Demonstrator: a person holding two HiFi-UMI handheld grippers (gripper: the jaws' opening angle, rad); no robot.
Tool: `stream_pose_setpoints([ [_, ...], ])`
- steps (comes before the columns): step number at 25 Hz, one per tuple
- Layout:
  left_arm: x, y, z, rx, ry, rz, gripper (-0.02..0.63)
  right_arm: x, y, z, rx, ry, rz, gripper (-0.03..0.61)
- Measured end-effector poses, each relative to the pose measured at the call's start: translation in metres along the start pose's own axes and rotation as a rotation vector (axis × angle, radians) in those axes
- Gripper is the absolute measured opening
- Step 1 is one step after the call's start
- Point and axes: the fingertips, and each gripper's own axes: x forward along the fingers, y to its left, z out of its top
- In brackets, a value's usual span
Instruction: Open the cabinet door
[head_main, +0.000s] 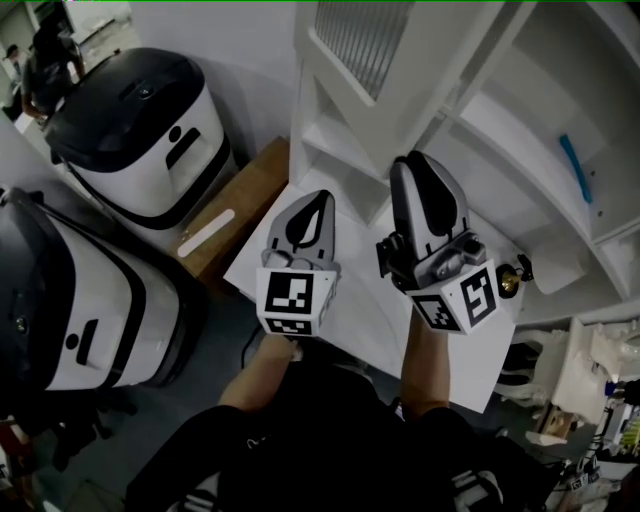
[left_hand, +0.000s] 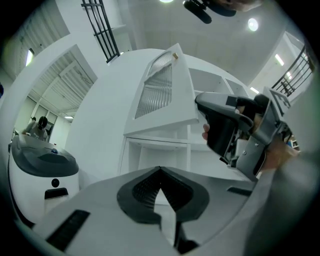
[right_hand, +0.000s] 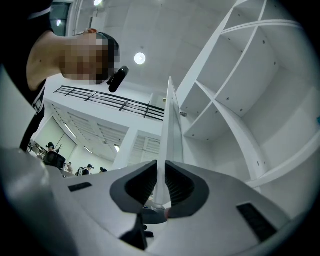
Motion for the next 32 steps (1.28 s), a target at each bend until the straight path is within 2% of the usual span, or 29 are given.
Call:
stream_pose_setpoints([
  [18, -0.026, 0.038, 0.005, -0.016, -0.025, 0.084, 0.011, 0.033, 0.067, -0.012, 0.015, 0.010, 0.171, 0.058],
  [23, -0.036, 0.056, 0.010, -0.018, -0.037, 0.117, 0.011, 0.047, 0.083, -0.017, 0.035, 0.004, 0.180, 0.057],
  [32, -0.062, 0.093, 0.013, -0.026, -0.059, 0.187, 0.011, 0.079, 0.120, -0.032, -0.007, 0.025, 0.189, 0.055],
])
